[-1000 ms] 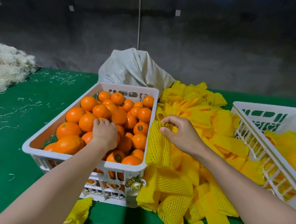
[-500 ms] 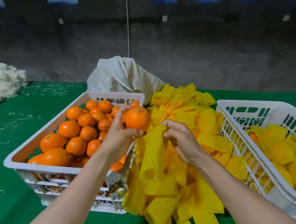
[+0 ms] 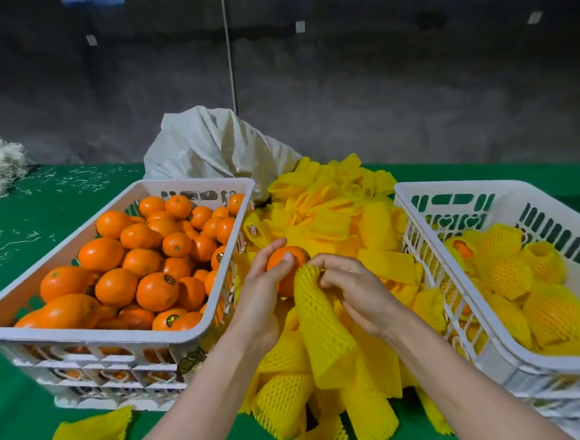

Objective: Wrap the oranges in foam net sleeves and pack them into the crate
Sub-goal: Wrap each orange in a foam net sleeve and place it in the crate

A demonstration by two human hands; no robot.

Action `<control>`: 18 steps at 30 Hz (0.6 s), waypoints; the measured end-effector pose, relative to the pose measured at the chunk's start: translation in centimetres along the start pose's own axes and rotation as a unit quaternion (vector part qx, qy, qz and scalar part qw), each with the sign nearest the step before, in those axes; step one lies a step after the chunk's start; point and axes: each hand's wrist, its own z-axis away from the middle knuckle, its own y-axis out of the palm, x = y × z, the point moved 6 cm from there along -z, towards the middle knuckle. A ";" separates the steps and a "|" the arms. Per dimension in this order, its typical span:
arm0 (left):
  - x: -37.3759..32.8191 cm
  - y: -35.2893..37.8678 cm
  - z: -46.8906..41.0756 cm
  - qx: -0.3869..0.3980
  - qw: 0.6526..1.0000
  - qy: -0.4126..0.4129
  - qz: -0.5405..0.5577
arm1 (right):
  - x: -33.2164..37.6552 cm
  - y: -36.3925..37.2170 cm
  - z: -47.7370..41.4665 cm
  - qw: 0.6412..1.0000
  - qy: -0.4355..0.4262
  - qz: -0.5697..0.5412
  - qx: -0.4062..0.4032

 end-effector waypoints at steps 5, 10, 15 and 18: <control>1.3 0.7 0.4 0.025 0.999 -0.018 0.014 | -0.1 -3.2 -0.2 0.991 -0.013 0.061 -0.122; 2.0 1.8 0.5 0.051 0.999 -0.010 -0.012 | -0.5 -3.9 0.3 0.973 -0.065 0.122 -0.187; 1.7 1.5 0.5 0.028 0.994 0.045 -0.091 | -1.0 -3.1 2.0 0.957 -0.114 0.130 -0.234; 1.7 0.9 0.0 -0.005 0.999 0.024 -0.028 | -1.7 -1.7 3.0 0.966 -0.123 0.085 -0.212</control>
